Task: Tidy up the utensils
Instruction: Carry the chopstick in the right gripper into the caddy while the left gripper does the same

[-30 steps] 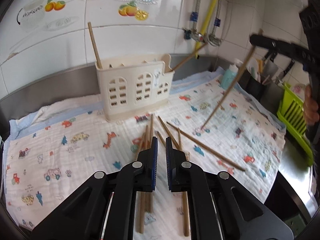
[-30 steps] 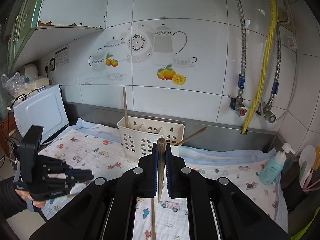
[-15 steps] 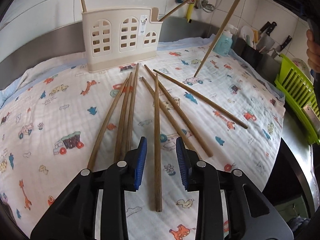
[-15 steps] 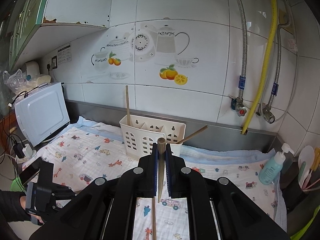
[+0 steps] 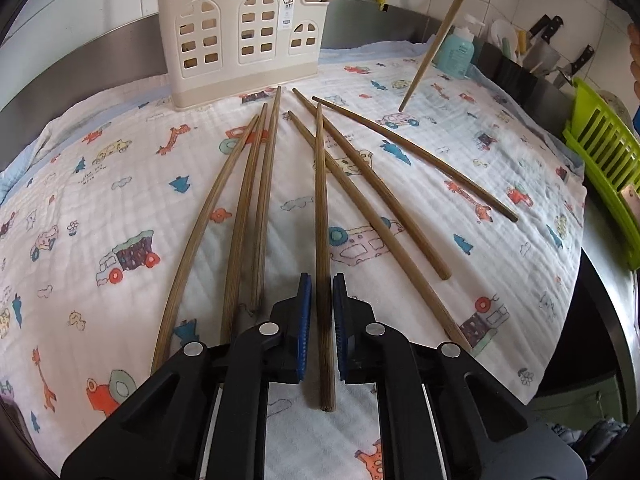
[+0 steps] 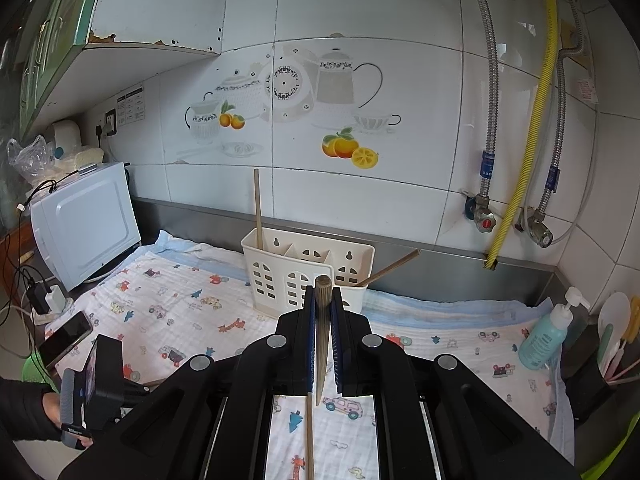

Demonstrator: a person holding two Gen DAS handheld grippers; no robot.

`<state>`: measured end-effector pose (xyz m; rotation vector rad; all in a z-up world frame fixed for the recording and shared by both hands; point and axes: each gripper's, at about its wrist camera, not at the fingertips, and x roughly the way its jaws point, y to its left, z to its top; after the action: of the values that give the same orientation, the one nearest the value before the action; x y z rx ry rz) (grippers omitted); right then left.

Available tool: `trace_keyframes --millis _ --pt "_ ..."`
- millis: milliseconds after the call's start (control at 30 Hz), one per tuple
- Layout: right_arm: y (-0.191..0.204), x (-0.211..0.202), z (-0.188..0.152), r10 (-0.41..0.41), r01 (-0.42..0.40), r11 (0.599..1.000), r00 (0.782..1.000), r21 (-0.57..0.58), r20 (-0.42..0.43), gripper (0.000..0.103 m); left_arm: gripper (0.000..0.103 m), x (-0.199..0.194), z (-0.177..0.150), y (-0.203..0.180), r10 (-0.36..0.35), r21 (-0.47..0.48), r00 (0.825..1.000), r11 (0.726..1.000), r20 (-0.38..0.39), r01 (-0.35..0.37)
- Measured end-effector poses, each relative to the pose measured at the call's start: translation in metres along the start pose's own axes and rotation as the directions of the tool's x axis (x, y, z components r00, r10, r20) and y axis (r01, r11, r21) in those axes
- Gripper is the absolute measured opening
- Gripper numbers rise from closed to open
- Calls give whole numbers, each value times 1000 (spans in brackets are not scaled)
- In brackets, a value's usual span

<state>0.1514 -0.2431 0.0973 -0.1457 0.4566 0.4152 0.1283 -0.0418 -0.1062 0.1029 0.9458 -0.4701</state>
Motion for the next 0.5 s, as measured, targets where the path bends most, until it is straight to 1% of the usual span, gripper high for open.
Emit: trace_keyframes --millis 33,100,233,367,500 --pt "0 0 0 0 0 1000 1000 0 1 7 7 1 1 -1 12 2 1000 1000 -5 -12" --pt "1 0 1 1 -1 1000 1000 0 3 7 6 0 3 -1 21 -4 1000 1000 -8 -21" --pt "2 -3 3 2 -2 1000 1000 1 15 7 6 -9 8 -1 23 -16 999 1000 25 -23" --pt "2 -5 7 3 -3 1000 1000 -1 25 7 6 -28 19 2 22 -39 996 999 85 -18" --pt "2 -6 10 7 -7 1000 999 1 35 7 6 -47 34 4 28 -51 988 998 155 -20"
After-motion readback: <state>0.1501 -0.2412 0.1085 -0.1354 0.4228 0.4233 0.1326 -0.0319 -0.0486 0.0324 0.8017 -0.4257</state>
